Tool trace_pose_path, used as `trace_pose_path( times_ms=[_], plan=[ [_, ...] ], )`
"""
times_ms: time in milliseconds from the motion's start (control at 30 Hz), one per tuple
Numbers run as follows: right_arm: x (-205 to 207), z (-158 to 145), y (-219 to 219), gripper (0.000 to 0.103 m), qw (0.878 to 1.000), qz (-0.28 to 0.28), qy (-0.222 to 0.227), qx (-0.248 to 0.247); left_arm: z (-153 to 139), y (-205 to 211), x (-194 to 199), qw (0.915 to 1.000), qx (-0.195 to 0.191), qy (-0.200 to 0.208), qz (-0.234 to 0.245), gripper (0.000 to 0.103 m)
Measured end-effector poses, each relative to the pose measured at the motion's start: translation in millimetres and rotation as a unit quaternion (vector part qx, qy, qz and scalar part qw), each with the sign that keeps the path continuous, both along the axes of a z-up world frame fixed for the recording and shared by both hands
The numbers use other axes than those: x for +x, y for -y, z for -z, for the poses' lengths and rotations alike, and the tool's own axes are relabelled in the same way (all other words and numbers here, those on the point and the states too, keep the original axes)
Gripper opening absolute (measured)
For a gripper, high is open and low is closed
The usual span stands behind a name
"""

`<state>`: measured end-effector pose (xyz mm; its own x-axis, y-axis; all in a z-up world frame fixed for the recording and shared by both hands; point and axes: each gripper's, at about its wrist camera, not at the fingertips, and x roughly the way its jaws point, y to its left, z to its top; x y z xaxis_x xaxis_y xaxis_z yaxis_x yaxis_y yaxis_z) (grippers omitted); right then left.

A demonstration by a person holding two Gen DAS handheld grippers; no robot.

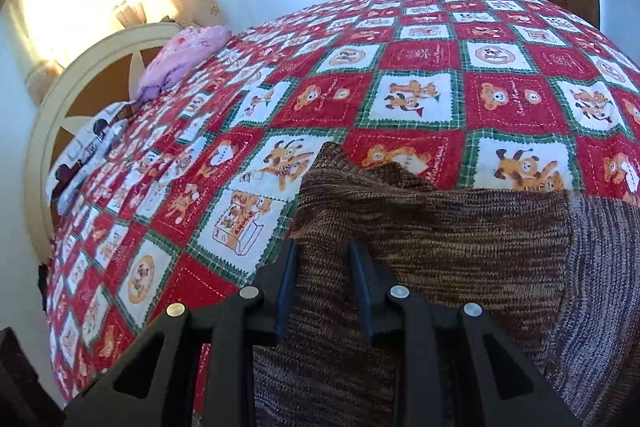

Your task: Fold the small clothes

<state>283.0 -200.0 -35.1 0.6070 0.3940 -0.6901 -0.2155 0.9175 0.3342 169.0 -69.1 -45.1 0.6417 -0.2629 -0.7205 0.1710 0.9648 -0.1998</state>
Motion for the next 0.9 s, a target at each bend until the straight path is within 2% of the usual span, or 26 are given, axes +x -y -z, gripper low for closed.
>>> trace_pose_path(
  times_ms=[67, 167, 233, 300, 367, 467, 500, 567, 600, 633, 667, 733, 900],
  plan=[
    [-2, -2, -1, 0.028, 1.000, 0.002, 0.003, -0.007, -1, 2, 1, 1.0000, 0.008, 0.001, -0.001, 0.096],
    [-6, -5, -7, 0.029, 1.000, 0.005, 0.009, -0.027, 0, 0, 1, 1.0000, 0.001, -0.001, 0.002, 0.097],
    [-10, -12, -3, 0.029, 1.000, 0.018, 0.002, -0.022, 0, 0, 0, 1.0000, 0.001, 0.002, 0.004, 0.097],
    [-21, -25, 11, 0.029, 0.999, 0.038, 0.010, 0.005, 1, 1, 0, 1.0000, 0.003, 0.003, 0.004, 0.097],
    [-43, -44, 36, 0.030, 0.996, 0.074, 0.037, 0.025, 1, 1, 0, 1.0000, 0.003, 0.003, 0.004, 0.097],
    [-74, -55, 68, 0.030, 0.991, 0.123, 0.047, -0.001, 1, 2, -1, 1.0000, 0.006, 0.004, 0.003, 0.098],
    [-86, -52, 77, 0.030, 0.989, 0.136, 0.046, -0.027, 1, 1, -2, 1.0000, 0.005, 0.004, 0.003, 0.098],
    [-97, -37, 87, 0.030, 0.988, 0.141, 0.031, -0.045, 1, 2, -2, 1.0000, 0.007, 0.006, 0.003, 0.098],
    [-100, -18, 93, 0.030, 0.988, 0.146, 0.007, -0.049, 1, 3, -3, 0.9999, 0.009, 0.006, 0.004, 0.099],
    [-106, -1, 98, 0.030, 0.987, 0.151, 0.011, -0.046, 2, 4, -3, 0.9999, 0.013, 0.007, 0.004, 0.099],
    [-115, -1, 99, 0.030, 0.987, 0.153, 0.041, -0.035, 2, 5, -3, 0.9998, 0.017, 0.008, 0.004, 0.100],
    [-115, -2, 100, 0.030, 0.986, 0.159, 0.040, -0.031, 3, 5, -2, 0.9998, 0.017, 0.008, 0.003, 0.100],
    [-115, -3, 95, 0.031, 0.984, 0.163, 0.047, -0.060, 1, 4, -4, 0.9997, 0.021, 0.012, 0.002, 0.100]
  ],
)
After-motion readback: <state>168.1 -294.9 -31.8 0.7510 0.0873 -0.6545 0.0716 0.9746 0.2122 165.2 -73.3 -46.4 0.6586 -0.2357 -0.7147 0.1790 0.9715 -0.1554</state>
